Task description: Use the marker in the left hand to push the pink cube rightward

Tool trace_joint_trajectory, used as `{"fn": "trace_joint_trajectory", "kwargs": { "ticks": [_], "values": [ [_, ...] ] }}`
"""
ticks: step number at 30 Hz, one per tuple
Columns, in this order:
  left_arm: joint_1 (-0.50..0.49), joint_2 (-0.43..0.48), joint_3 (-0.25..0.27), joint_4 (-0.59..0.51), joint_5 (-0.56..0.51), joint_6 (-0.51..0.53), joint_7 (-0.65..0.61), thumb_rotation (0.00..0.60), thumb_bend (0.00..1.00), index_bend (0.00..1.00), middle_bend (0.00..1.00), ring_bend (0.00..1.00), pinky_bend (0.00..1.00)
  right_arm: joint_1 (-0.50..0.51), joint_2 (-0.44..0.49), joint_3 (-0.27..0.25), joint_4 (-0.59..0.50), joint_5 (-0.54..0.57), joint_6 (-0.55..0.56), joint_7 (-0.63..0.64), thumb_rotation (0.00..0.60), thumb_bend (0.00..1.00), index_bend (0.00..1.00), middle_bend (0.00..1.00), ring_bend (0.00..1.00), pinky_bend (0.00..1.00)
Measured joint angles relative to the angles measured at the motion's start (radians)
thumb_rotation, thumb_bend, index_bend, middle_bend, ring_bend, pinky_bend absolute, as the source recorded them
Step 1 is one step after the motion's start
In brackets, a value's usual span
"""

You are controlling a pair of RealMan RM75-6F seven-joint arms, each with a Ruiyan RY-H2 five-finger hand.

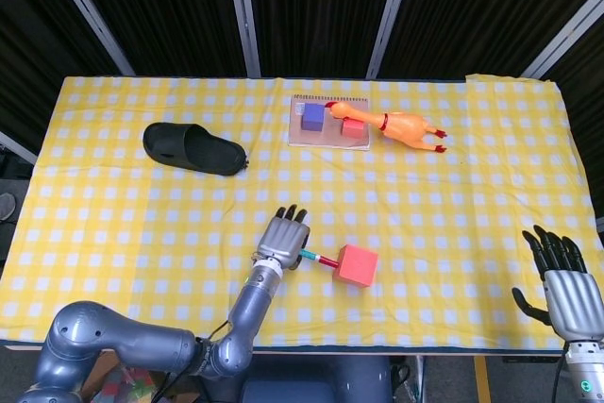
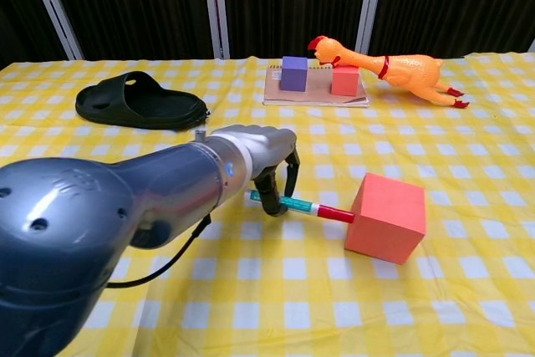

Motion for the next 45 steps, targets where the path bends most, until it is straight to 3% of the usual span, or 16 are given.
{"fn": "trace_joint_trajectory", "kwargs": {
  "ticks": [4,13,26,33,45],
  "values": [
    [-0.053,-0.041,-0.034,0.045,-0.029,-0.014,0.019,0.600,0.49,0.55,0.09,0.00,0.10,0.000,0.002,-0.001,-0.003,0.004,-0.003,-0.004,0.600,0.38,0.00,0.00,0.00,0.00],
    [-0.113,-0.110,-0.058,0.090,-0.083,-0.006,0.051,0.600,0.49,0.55,0.08,0.00,0.10,-0.001,0.005,0.000,-0.005,0.010,-0.005,-0.006,0.600,0.38,0.00,0.00,0.00,0.00],
    [-0.120,-0.121,-0.070,0.098,-0.057,0.011,0.018,0.600,0.49,0.54,0.08,0.00,0.10,-0.006,0.009,-0.002,-0.005,0.009,0.001,-0.007,0.600,0.38,0.00,0.00,0.00,0.00],
    [-0.070,-0.030,-0.044,0.010,-0.057,0.038,0.018,0.600,0.49,0.54,0.08,0.00,0.10,-0.010,0.010,-0.003,-0.003,0.010,0.005,-0.010,0.600,0.38,0.00,0.00,0.00,0.00],
    [0.114,0.283,0.060,-0.224,0.015,0.066,-0.080,0.600,0.49,0.53,0.08,0.00,0.10,-0.009,0.007,0.001,-0.012,0.025,-0.001,-0.029,0.600,0.38,0.00,0.00,0.00,0.00]
  ]
}}
